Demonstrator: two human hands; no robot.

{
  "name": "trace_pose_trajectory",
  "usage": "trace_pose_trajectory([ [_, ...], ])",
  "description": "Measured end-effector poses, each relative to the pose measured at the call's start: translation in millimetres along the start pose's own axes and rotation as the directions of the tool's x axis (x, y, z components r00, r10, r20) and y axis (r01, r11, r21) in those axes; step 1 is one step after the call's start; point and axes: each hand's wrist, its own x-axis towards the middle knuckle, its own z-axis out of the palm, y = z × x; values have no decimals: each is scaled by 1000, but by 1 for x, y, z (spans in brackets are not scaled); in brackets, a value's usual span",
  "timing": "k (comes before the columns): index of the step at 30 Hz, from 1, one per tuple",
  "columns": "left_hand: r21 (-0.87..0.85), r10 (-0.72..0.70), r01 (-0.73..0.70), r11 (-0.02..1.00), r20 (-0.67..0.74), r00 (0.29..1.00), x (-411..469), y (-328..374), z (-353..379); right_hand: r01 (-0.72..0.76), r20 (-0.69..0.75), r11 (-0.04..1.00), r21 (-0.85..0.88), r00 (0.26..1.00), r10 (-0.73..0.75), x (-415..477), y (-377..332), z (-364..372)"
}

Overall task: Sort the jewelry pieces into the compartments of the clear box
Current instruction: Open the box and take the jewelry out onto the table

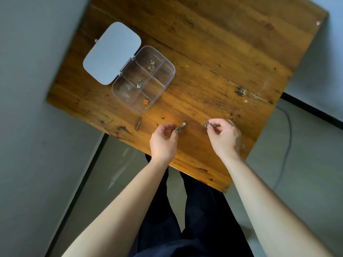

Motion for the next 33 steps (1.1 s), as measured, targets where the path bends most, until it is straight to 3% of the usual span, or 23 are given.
trace_pose_trajectory([
  [4,36,54,-53,998,-6,999,2,5,-22,35,22,999,-8,999,-34,4,-10,-5],
  [12,282,383,-338,898,-122,916,40,48,-79,194,47,981,-17,980,-193,31,-65,-9],
  [15,523,390,-362,772,60,919,64,57,-91,313,94,948,-55,947,-307,46,-91,-3],
  [18,725,189,-338,600,282,941,81,62,-92,428,150,901,-76,898,-414,59,-118,4],
  [20,740,142,-372,560,357,923,87,61,-89,511,175,853,-100,854,-491,69,-138,9],
  [25,636,153,-378,672,380,912,96,58,-84,671,273,705,-232,740,-615,96,-185,25],
  [28,591,176,-415,691,420,890,98,56,-86,777,408,565,-278,628,-663,102,-207,36],
  [31,560,172,-443,700,470,866,101,57,-91,859,607,404,-314,509,-610,102,-220,49],
  [33,551,157,-450,702,497,853,106,58,-93,875,689,320,-363,483,-541,100,-224,55],
])
